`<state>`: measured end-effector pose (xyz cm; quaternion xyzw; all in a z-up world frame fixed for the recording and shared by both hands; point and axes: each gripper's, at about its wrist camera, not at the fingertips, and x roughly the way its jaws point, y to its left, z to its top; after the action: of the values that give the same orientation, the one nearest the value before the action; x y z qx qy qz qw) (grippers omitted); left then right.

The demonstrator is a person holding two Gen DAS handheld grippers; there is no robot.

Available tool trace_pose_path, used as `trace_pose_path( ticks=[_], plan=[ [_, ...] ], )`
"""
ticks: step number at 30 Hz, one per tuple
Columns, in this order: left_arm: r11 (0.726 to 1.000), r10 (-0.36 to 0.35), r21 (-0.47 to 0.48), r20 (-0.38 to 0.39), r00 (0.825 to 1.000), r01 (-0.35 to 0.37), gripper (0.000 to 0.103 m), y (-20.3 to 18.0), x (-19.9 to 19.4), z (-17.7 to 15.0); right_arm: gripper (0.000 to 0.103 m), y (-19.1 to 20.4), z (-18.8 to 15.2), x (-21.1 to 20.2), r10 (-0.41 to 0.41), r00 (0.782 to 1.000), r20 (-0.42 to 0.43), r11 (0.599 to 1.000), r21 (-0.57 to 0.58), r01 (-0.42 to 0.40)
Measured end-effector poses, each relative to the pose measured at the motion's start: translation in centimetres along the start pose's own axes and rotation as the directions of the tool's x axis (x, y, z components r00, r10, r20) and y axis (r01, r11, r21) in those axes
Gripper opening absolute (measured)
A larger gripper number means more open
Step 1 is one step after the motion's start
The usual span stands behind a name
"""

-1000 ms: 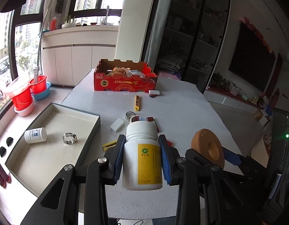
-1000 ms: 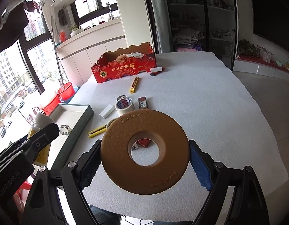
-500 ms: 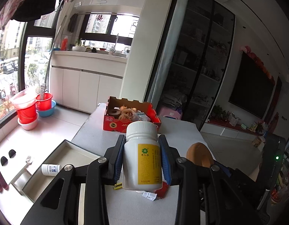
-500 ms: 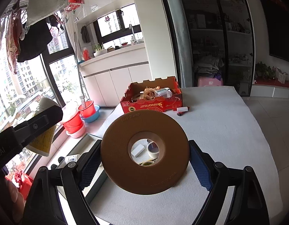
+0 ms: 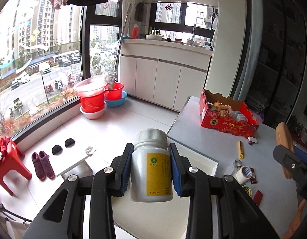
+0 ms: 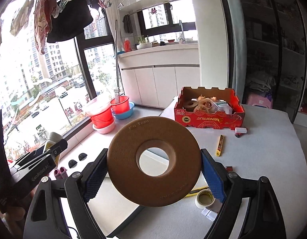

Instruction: Organize rigid objects

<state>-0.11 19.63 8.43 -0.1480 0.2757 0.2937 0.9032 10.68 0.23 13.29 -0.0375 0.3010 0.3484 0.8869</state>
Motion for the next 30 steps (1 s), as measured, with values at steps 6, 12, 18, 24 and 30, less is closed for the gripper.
trace_pose_path(
  ticks=[6,12,18,24,30],
  plan=[
    [0.999,0.041,0.001,-0.115,0.993,-0.042,0.038,0.4,4.8,-3.9,0.088,1.8,-1.5,5.6,0.01,0.995,-0.095,0.999,-0.048,-0.015],
    [0.999,0.05,0.001,-0.221,0.974,-0.051,0.038,0.6,8.7,-6.5,0.088,1.8,-3.1,9.9,0.02,0.984,-0.175,0.998,-0.05,-0.03],
    [0.998,0.057,0.0,-0.27,0.961,-0.059,0.038,0.7,11.3,-7.2,0.088,1.6,-4.1,12.6,0.034,0.973,-0.228,0.998,-0.038,-0.043],
    [0.999,0.043,0.011,-0.311,0.949,-0.041,0.038,-0.1,13.1,-7.3,0.088,1.5,-4.5,14.4,0.037,0.966,-0.255,0.998,-0.044,-0.05],
    [0.999,0.035,0.04,-0.335,0.942,-0.023,0.038,-1.6,14.9,-6.8,0.088,1.1,-4.5,16.0,0.04,0.958,-0.285,0.998,-0.035,-0.052]
  ],
)
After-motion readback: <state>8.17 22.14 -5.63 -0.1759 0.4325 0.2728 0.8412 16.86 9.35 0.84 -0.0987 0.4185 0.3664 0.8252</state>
